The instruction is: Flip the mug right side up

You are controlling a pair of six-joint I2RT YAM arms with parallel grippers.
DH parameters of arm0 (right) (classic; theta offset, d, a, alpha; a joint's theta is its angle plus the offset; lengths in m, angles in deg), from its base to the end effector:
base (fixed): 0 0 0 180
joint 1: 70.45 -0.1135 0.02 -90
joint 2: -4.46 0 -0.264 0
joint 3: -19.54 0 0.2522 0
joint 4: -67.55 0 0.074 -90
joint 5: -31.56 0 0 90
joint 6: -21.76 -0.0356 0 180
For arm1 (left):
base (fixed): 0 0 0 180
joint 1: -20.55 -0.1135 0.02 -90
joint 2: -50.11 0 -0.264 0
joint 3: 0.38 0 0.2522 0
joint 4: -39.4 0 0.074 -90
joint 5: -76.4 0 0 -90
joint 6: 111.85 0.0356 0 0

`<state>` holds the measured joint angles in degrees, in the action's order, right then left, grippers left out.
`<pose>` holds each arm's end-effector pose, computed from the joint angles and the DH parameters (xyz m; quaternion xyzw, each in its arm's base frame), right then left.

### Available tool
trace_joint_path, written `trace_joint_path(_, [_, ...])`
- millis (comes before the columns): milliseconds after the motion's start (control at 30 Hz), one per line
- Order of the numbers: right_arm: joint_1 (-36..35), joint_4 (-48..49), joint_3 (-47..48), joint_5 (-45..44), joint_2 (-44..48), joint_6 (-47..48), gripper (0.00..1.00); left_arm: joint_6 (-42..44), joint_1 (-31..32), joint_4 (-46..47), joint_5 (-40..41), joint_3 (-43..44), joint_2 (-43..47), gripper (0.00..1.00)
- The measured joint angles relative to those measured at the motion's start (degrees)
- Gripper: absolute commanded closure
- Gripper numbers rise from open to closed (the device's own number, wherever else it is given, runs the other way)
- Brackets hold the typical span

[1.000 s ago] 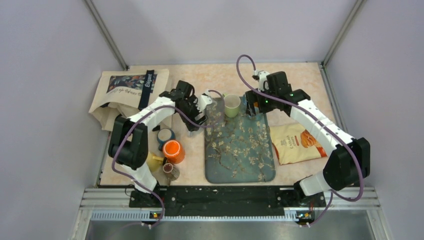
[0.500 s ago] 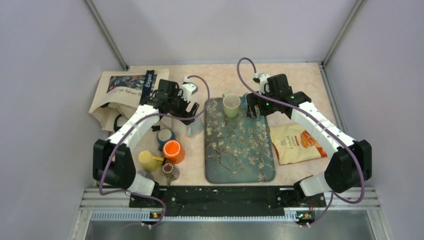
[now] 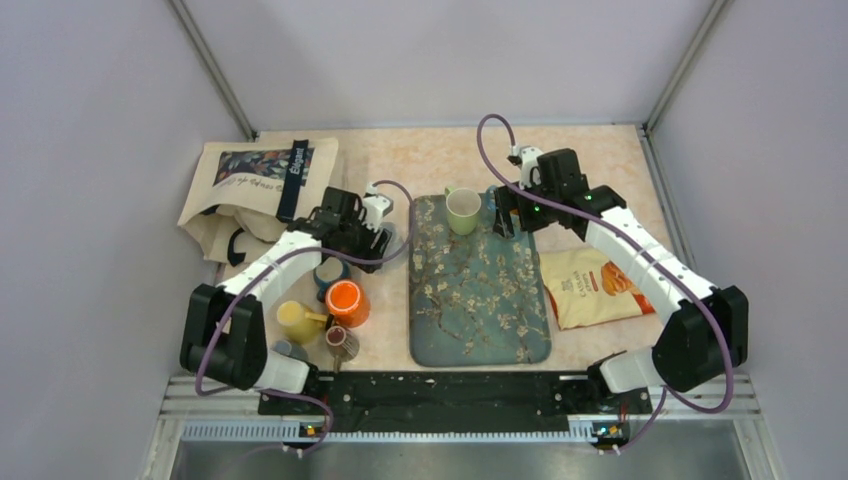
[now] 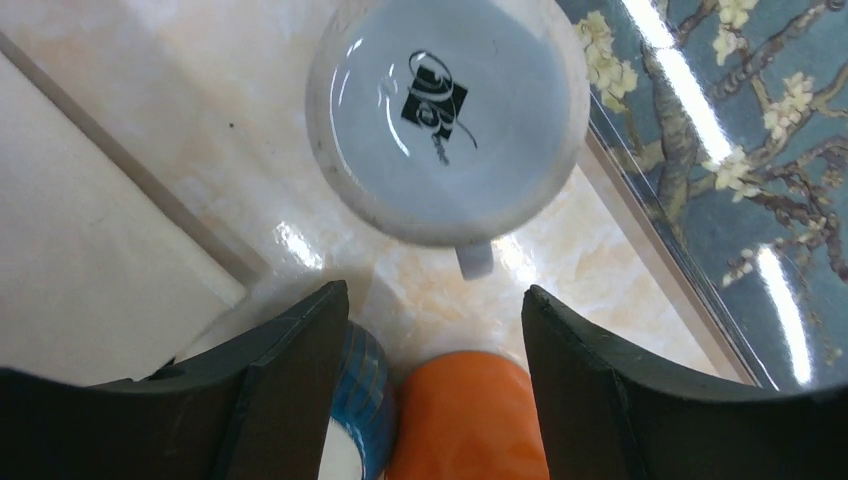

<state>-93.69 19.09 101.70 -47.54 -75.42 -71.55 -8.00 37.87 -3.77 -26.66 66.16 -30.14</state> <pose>0.2740 0.1250 0.3048 -0.1947 0.9035 0.1711 0.3413 0.2646 -0.0909 0.2229 0.2871 0.9086 -0.1175 0.2797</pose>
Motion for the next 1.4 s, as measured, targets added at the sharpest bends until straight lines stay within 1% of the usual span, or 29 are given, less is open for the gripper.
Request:
trace_joint_path(133, [0.0, 0.2, -0.7, 0.0, 0.3, -0.3, 0.17, -0.7, 1.7, 3.4, 1.8, -0.5, -2.7, 0.31])
trace_joint_path(167, [0.0, 0.4, -0.9, 0.0, 0.5, -0.3, 0.17, -0.7, 2.0, 3.8, 2.1, -0.7, -3.1, 0.33])
trace_joint_path(300, [0.0, 0.6, -1.3, 0.0, 0.8, -0.3, 0.17, -1.1, 2.5, 4.9, 2.8, -0.9, -4.0, 0.43])
trace_joint_path(367, [0.0, 0.6, -1.3, 0.0, 0.8, -0.3, 0.17, -1.4, 2.5, 5.9, 3.5, -0.9, -4.6, 0.45])
trace_joint_path(467, [0.0, 0.7, -1.3, 0.0, 0.9, -0.3, 0.17, -1.6, 2.5, 6.7, 3.8, -0.9, -6.3, 0.45])
trace_joint_path(533, [0.0, 0.7, -1.3, 0.0, 1.0, -0.3, 0.17, -1.6, 2.5, 7.0, 4.2, -0.9, -7.8, 0.47])
trace_joint_path(567, [0.0, 0.7, -1.3, 0.0, 1.1, -0.3, 0.17, -1.6, 2.5, 7.1, 4.3, -0.9, -8.4, 0.50])
trace_joint_path(633, [0.0, 0.7, -1.3, 0.2, 1.3, -0.3, 0.17, -1.7, 2.6, 7.3, 4.8, -0.9, -9.4, 0.61])
trace_joint_path(700, [0.0, 0.7, -1.3, 0.2, 1.6, -0.3, 0.17, -1.7, 2.6, 7.5, 5.2, -0.9, -9.7, 0.78])
trace_joint_path(733, [0.0, 0.8, -1.3, 0.2, 1.7, -0.3, 0.17, -1.9, 2.6, 7.7, 5.5, -0.9, -9.7, 0.91])
trace_joint_path(767, [0.0, 0.8, -1.3, 0.3, 1.9, -0.3, 0.17, -1.9, 2.6, 8.2, 5.7, -0.9, -9.7, 1.00])
trace_joint_path(933, [0.0, 1.0, -2.2, 0.7, 2.2, -0.4, 0.17, -2.0, 2.3, 8.9, 5.8, -0.8, -9.6, 1.00])
trace_joint_path(1067, [0.0, 1.8, -3.1, 1.6, 2.4, -1.9, 0.16, -2.6, 0.8, 7.6, 2.9, -0.8, -8.9, 1.00])
trace_joint_path(1133, [-0.3, 3.3, -4.0, 2.6, 2.9, -3.3, 0.03, -3.3, -0.3, 6.0, 0.9, -0.3, -7.6, 1.00])
trace_joint_path(1167, [-0.7, 4.1, -4.4, 3.0, 3.4, -4.3, 0.01, -3.7, -0.9, 5.0, -0.3, 0.2, -6.8, 1.00])
trace_joint_path(1267, [-3.1, 7.1, -5.2, 3.7, 4.5, -6.6, 0.01, -5.0, -2.0, 3.1, -3.1, 2.5, -4.1, 1.00])
trace_joint_path(1367, [-6.4, 13.1, -6.6, 4.9, 5.6, -10.5, 0.01, -6.3, -2.4, 2.4, -6.2, 5.5, -1.3, 1.00])
trace_joint_path(1400, [-7.3, 17.2, -8.1, 5.9, 6.3, -13.1, 0.01, -6.8, -2.4, 2.0, -7.4, 6.6, -0.5, 1.00])
